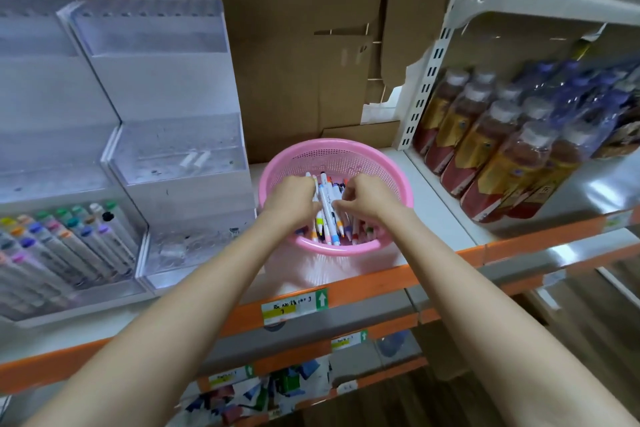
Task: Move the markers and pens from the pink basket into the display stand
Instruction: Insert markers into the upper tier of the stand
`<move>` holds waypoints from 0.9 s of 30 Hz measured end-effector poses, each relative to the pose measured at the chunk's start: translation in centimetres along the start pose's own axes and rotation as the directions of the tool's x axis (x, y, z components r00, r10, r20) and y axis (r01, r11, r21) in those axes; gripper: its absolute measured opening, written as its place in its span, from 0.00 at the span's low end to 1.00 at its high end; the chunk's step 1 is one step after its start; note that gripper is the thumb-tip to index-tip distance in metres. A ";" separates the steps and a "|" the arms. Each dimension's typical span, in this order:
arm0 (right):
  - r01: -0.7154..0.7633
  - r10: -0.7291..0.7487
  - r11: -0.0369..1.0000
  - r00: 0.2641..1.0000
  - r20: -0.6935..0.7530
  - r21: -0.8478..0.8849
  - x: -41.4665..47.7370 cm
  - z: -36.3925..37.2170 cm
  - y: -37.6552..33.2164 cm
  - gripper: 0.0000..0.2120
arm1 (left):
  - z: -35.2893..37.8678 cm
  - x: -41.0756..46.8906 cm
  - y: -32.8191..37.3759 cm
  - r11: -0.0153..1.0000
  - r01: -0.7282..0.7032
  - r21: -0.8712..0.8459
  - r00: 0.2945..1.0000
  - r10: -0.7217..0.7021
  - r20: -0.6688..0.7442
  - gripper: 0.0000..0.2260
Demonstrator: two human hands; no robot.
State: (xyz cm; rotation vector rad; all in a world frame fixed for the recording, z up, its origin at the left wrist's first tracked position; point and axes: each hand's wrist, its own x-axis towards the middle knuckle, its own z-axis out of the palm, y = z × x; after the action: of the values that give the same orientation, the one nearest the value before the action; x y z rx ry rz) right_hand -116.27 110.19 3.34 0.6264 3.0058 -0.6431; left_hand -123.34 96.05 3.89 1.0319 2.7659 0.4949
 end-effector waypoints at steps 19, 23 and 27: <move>-0.020 0.040 0.965 0.997 -0.072 0.261 0.0 -0.4 0.2 0.07 | -1.1 0.8 -1.1 0.826 0.082 -0.558 0.992 -0.123 -0.037 0.21; 0.063 0.006 0.904 0.987 -0.159 0.423 -0.8 -0.9 0.1 0.23 | -1.3 0.2 -1.2 0.699 -0.032 -0.715 0.990 -0.079 -0.121 0.20; 0.207 -0.085 0.896 0.948 -0.306 0.392 -1.3 -1.3 -0.1 0.27 | -1.8 -0.2 -0.8 0.659 -0.182 -0.730 0.967 -0.015 -0.254 0.20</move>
State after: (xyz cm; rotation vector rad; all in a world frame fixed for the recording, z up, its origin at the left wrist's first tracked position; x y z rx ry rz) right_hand -115.02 110.14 4.67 0.5370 3.2157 -1.3491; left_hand -124.11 94.88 5.29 0.9004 2.2521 1.6996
